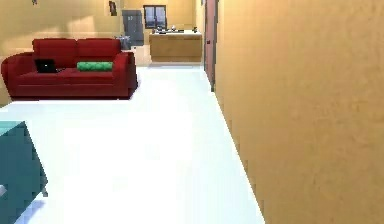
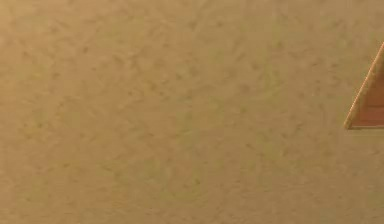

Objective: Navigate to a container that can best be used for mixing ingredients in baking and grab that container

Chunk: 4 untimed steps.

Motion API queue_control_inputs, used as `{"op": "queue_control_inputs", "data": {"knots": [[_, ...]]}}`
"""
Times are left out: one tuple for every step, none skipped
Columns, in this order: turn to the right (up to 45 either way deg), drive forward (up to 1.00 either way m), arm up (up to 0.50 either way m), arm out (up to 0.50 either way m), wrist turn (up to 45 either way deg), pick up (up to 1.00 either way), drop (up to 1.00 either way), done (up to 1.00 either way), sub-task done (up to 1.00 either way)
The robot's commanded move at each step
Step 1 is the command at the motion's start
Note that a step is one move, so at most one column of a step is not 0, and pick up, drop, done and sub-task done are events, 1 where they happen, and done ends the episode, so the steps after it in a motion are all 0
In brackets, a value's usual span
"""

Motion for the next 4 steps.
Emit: {"op": "queue_control_inputs", "data": {"knots": [[0.0,0.80,0.00,0.00,0.0,0.00,0.00,0.00,0.00],[-12.0,0.00,0.00,0.00,0.0,0.00,0.00,0.00,0.00],[0.0,1.00,0.00,0.00,0.0,0.00,0.00,0.00,0.00],[0.0,1.00,0.00,0.00,0.0,0.00,0.00,0.00,0.00]]}}
